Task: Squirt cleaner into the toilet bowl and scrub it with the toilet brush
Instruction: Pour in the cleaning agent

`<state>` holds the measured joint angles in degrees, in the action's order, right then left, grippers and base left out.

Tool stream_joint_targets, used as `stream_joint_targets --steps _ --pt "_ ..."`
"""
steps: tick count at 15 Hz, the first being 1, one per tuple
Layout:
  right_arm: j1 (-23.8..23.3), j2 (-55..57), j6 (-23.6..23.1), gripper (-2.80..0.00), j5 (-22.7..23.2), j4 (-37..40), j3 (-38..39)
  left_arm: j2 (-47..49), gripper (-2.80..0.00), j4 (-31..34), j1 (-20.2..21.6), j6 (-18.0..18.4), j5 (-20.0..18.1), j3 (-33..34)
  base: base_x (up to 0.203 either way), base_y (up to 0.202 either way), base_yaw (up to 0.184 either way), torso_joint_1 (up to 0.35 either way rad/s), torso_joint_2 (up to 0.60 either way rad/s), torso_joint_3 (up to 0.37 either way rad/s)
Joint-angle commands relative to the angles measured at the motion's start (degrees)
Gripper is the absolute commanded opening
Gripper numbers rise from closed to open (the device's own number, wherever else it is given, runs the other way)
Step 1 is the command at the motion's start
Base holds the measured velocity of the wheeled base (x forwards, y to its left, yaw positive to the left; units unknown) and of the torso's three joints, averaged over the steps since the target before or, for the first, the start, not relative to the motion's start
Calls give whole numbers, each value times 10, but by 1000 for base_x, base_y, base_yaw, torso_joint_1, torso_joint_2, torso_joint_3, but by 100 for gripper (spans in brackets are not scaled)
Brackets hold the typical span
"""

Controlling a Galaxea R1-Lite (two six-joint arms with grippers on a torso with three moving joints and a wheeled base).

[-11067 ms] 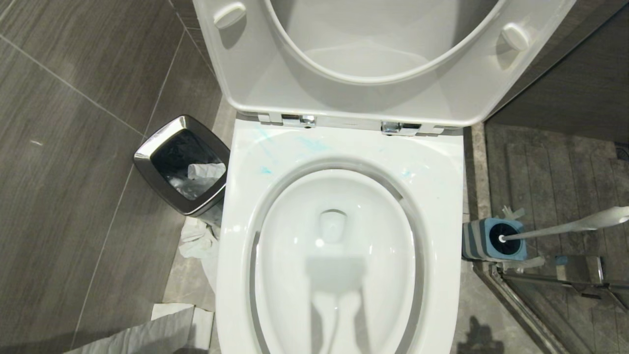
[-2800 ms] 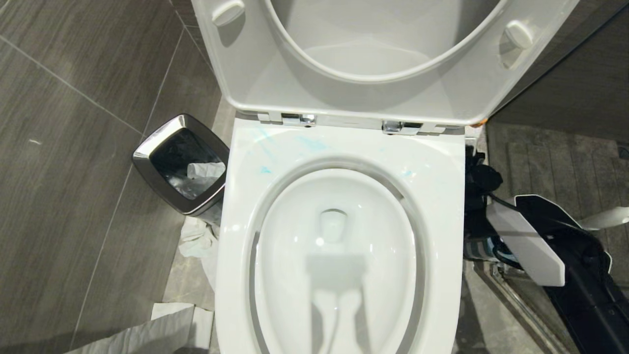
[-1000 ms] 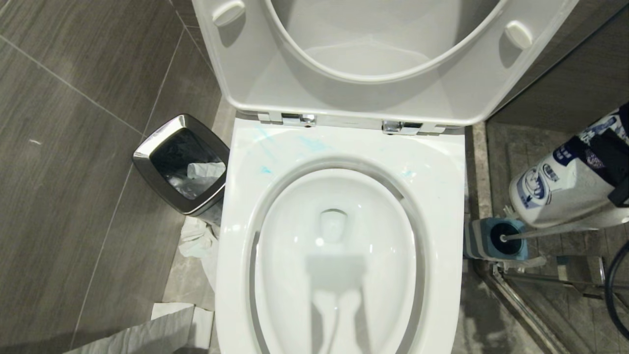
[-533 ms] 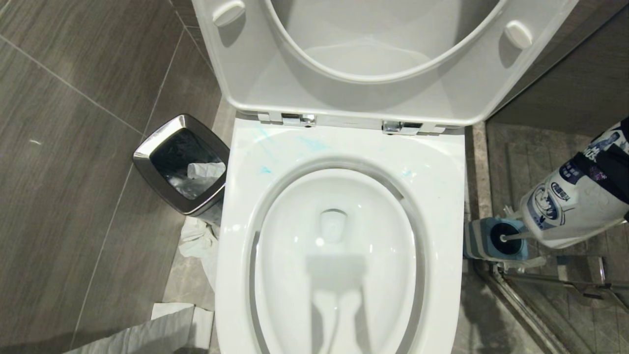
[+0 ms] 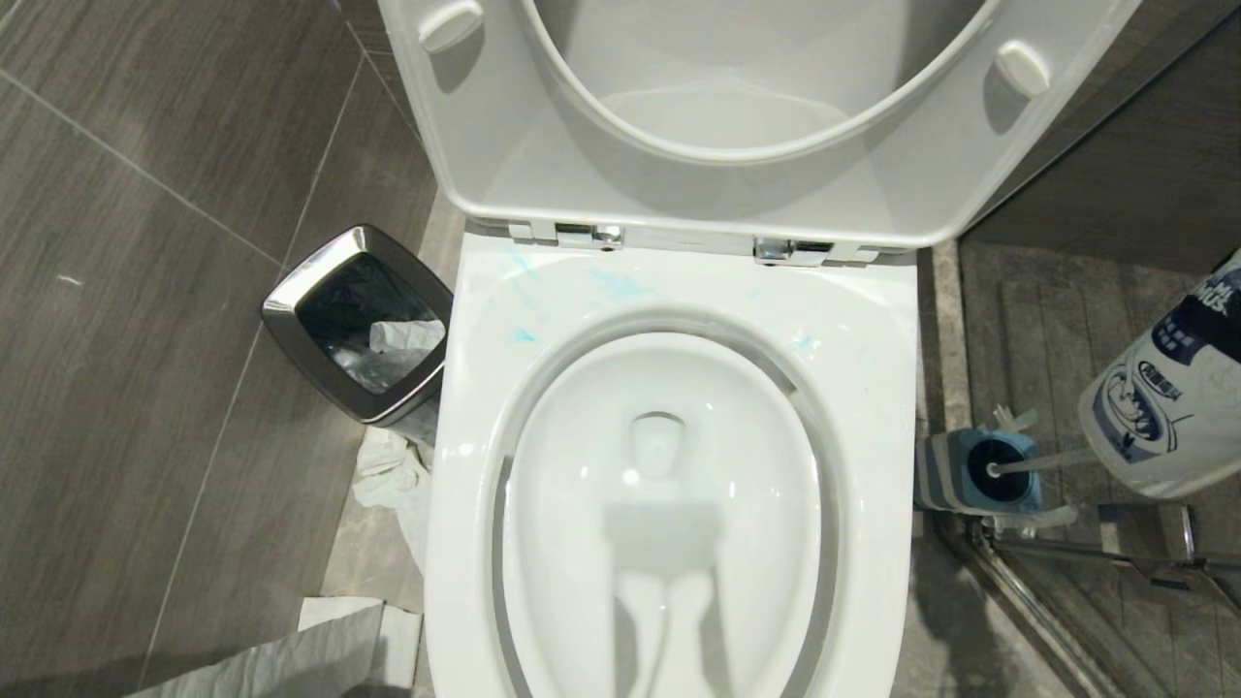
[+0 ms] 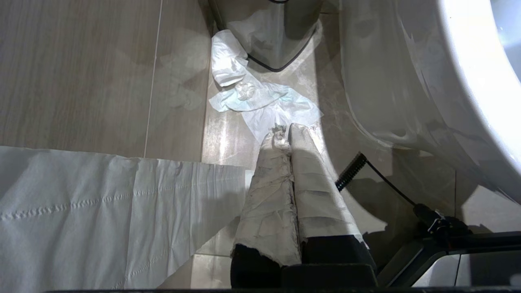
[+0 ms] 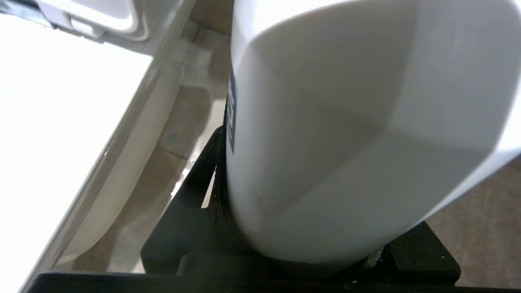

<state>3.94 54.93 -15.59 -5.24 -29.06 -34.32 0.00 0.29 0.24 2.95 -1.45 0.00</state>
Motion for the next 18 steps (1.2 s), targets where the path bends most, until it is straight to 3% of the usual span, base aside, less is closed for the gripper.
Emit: stream_joint_targets --steps 1,6,18 --pt "0 -11 -2 -280 -5 -1 -2 1 -280 0 0 0 0 1 0 0 0 0 0 0" --pt "0 -10 -2 -280 -21 0 -4 1 -280 0 0 -1 0 1 0 0 0 1 0 43" --pt "0 0 -2 -280 -21 -1 -11 1 -280 0 0 -1 0 1 0 0 0 2 3 194"
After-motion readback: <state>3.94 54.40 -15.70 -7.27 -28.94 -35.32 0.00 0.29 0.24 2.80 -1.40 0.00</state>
